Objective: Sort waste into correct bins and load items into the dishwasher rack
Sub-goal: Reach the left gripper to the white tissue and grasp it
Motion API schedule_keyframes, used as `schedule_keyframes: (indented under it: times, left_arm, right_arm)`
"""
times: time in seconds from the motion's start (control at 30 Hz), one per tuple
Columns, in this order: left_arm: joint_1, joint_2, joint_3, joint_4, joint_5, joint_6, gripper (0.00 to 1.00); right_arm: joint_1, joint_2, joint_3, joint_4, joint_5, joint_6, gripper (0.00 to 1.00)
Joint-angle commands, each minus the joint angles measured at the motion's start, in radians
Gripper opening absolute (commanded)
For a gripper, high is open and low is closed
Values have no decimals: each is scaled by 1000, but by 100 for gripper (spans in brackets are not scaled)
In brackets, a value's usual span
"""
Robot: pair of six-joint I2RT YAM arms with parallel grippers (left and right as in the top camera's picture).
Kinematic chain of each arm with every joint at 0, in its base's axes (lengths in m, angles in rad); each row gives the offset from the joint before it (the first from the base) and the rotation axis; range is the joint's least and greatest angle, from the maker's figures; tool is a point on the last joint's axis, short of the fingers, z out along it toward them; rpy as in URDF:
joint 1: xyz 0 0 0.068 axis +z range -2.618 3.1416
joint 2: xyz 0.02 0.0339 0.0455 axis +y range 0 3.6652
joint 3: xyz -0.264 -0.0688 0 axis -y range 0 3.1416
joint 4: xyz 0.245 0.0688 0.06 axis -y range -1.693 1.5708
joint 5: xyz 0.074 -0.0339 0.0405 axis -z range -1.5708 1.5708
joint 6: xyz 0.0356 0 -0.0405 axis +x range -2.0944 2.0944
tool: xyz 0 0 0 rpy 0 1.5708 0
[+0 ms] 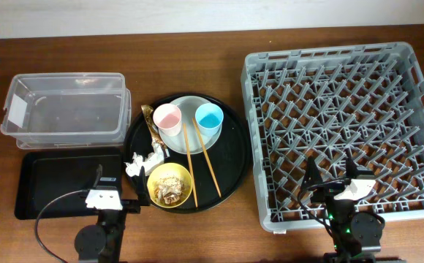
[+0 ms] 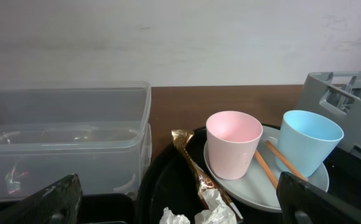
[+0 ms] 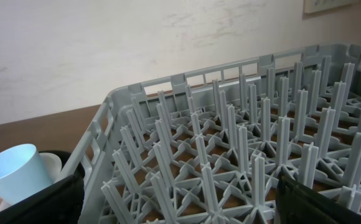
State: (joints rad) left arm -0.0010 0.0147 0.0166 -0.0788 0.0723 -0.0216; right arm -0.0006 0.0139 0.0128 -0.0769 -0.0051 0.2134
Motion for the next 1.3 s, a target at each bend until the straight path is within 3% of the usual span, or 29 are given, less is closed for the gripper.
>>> schedule_keyframes:
  times: [0.0,0.1,0.37,0.63,0.87,0.9,1.0,1.07,1.13,1.27]
  left_arm:
    - [-6,-7,-6,26,50,15,99]
    - [-6,-7,45,-15,159,10,99]
    - [-5,147,398,-311,160,-18,99]
    - [-6,755,964,-768,161,22,99]
    - [-5,1045,1132,-821,246,22,99]
    - [-5,1068,1131,-824,246,14,95]
    - [-6,1138,1131,-888,221,-66,27]
    - [-10,1172,1126,-957,107,-200,5]
    - [-44,1181,1106,-1000,-44,-340,1]
    - [-153,1187,1028,-974,-198,-491,21]
  right_arm:
    - [-8,-10,-7,-2,2,4,98]
    - [-8,-10,-7,-2,2,4,98]
    - [-8,-10,-7,-2,1,4,99]
    - [-8,-10,-7,-2,2,4,98]
    - [-8,-10,-7,-2,2,4,98]
    - [-8,-10,-7,-2,2,4,98]
    - [-8,-10,-7,-2,1,4,98]
    - [-8,-10,-7,-2,2,4,98]
    - [-8,-10,-7,-2,2,4,98]
    - [-8,-10,-7,-2,1,4,98]
